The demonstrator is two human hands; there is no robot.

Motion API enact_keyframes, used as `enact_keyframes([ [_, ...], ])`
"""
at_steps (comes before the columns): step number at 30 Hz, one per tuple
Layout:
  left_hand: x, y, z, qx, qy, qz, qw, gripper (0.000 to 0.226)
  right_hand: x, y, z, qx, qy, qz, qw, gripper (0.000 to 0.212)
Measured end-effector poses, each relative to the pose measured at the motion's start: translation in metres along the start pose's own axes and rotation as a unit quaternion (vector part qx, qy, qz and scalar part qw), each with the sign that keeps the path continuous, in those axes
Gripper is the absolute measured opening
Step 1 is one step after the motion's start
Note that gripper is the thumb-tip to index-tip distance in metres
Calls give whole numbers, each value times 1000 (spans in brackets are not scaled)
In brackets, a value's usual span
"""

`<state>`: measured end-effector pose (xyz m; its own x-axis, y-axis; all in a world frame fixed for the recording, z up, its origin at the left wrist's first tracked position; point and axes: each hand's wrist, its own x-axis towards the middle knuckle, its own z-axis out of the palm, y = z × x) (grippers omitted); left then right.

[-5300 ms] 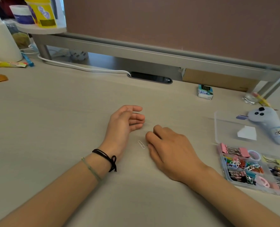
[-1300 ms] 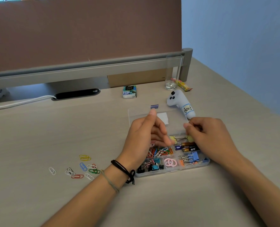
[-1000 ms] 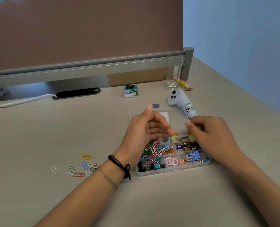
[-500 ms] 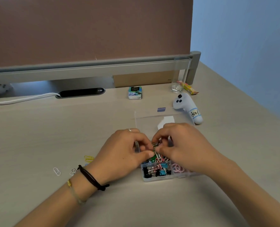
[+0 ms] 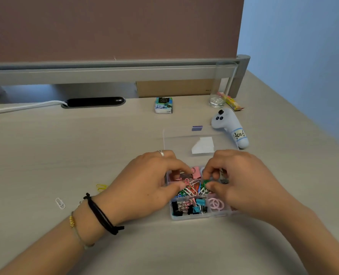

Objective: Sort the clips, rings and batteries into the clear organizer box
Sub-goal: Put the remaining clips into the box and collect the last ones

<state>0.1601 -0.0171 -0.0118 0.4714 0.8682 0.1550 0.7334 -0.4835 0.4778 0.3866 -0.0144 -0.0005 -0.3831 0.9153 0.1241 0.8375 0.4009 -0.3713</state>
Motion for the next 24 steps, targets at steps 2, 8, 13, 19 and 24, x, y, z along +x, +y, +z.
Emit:
enact_keyframes([
  [2, 0, 1, 2, 2, -12, 8, 1000, 24, 0, 0, -2, 18, 14, -2, 1000, 14],
  [8, -1, 1, 5, 8, -6, 7, 1000, 7, -3, 0, 4, 8, -17, -26, 999, 16],
  [13, -1, 2, 6, 9, -6, 20, 1000, 12, -3, 1, 3, 44, 7, -27, 999, 15],
  [19, -1, 0, 11, -1, -8, 27, 1000, 11, -3, 0, 8, 44, 9, -41, 998, 16],
  [24, -4, -7, -5, -17, 16, 18, 1000, 12, 1, -13, 12, 129, 59, -30, 989, 16],
])
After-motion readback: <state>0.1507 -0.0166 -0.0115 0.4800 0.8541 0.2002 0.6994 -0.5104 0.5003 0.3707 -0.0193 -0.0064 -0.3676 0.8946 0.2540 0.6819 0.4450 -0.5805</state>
